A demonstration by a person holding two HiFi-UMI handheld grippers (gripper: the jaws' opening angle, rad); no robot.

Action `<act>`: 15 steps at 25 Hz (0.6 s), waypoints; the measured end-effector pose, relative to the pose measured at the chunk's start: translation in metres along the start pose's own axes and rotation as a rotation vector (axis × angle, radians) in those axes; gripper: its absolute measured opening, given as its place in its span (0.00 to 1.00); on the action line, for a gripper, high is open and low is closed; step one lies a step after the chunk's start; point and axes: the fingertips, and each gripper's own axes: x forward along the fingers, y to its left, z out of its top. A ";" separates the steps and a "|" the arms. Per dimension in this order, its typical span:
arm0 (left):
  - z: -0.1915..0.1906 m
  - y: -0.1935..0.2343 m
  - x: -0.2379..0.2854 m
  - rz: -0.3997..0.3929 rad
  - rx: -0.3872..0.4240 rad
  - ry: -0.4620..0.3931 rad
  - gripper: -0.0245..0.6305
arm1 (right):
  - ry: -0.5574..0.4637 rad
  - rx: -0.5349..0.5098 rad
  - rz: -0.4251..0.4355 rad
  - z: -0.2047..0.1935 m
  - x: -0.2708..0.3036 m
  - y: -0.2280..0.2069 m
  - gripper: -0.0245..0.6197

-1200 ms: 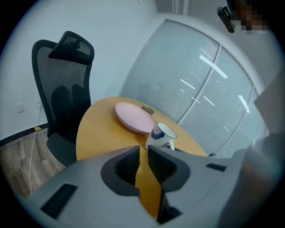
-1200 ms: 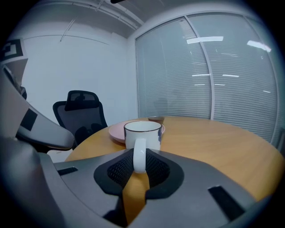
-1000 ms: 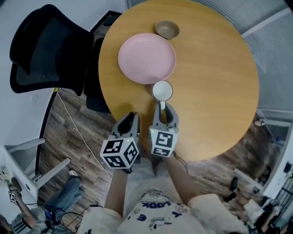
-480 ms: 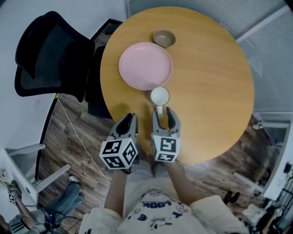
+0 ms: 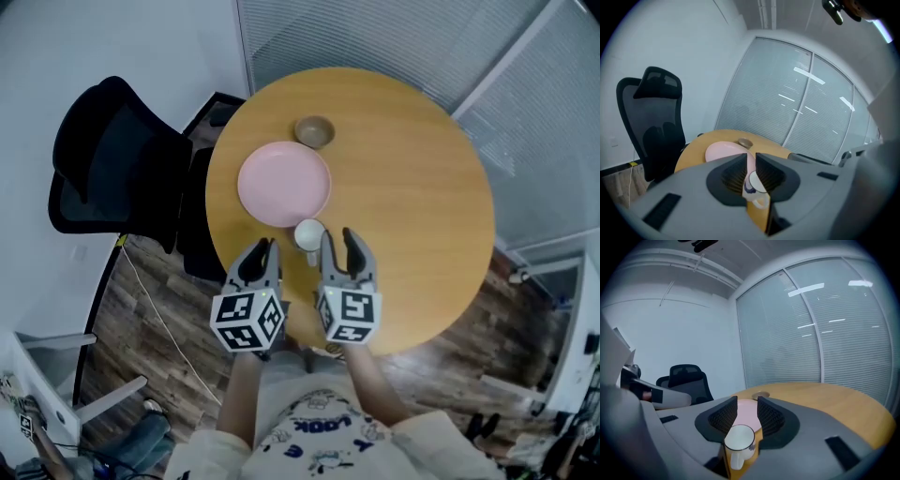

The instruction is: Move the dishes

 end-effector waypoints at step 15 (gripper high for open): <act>0.112 -0.045 -0.010 -0.013 0.200 -0.260 0.12 | -0.112 -0.052 0.034 0.094 -0.006 0.001 0.11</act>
